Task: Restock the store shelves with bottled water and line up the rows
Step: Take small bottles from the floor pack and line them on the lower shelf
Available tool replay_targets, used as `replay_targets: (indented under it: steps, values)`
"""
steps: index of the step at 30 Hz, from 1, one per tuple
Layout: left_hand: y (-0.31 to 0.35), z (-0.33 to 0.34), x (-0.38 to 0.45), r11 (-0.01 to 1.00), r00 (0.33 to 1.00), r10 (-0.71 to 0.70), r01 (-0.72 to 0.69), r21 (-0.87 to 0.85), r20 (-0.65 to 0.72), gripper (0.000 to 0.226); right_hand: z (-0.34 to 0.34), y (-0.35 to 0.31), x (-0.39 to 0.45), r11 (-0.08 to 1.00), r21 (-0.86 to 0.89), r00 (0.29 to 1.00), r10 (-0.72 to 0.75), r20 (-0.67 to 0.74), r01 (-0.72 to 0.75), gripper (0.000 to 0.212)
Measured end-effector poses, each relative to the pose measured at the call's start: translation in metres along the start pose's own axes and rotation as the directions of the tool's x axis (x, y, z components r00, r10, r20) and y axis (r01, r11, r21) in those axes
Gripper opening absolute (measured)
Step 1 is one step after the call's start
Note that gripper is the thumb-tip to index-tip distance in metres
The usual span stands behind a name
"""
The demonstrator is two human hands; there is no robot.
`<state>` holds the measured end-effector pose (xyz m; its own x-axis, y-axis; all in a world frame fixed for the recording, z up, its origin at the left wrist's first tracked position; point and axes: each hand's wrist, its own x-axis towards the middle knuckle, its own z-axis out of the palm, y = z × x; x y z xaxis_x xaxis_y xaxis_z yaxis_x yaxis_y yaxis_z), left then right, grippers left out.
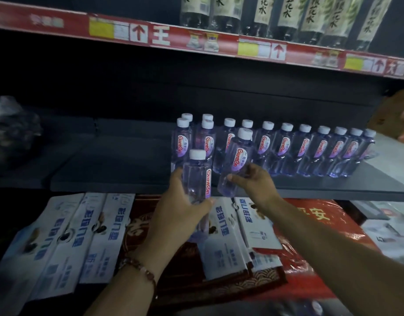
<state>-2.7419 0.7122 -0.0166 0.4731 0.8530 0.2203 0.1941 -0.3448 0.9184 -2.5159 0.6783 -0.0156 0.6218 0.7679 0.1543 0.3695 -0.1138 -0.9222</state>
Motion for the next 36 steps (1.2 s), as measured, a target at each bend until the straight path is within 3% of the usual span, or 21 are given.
replay_targets:
  steps: [7, 12, 21, 26, 29, 32, 36]
  values:
    - [0.001, 0.009, 0.012, 0.999, 1.000, 0.030, -0.030, 0.026, 0.003, 0.078, 0.019, 0.005, 0.038, 0.998, 0.058, 1.000, -0.002, -0.023, 0.003, 0.022]
    - [0.002, 0.010, 0.016, 0.999, 1.000, 0.015, -0.016, 0.044, 0.017, 0.077, 0.023, 0.015, 0.051, 0.993, -0.106, 0.995, -0.063, -0.076, 0.055, 0.024]
    - [-0.002, 0.022, 0.023, 1.000, 1.000, 0.000, -0.001, 0.015, 0.017, 0.080, 0.032, 0.013, 0.066, 0.975, -0.218, 0.995, -0.064, -0.073, 0.047, 0.017]
    - [-0.001, 0.029, 0.022, 1.000, 1.000, -0.009, 0.010, -0.008, 0.027, 0.070, 0.025, 0.005, 0.057, 0.949, -0.315, 1.000, -0.025, 0.003, 0.024, 0.028]
    - [-0.001, 0.033, 0.021, 0.999, 0.999, -0.022, 0.023, -0.031, 0.037, 0.073, 0.016, -0.003, 0.024, 0.983, -0.184, 0.999, 0.003, 0.034, 0.003, 0.044]
    - [-0.002, 0.039, 0.019, 0.999, 0.998, -0.023, 0.025, -0.048, 0.050, 0.073, 0.001, 0.003, -0.021, 0.993, -0.009, 0.974, 0.120, 0.193, -0.120, 0.043]
    - [-0.001, 0.054, 0.013, 1.000, 0.994, -0.020, 0.021, -0.007, 0.110, 0.073, -0.020, 0.020, -0.080, 0.919, 0.189, 0.842, 0.216, 0.493, -0.347, 0.031]
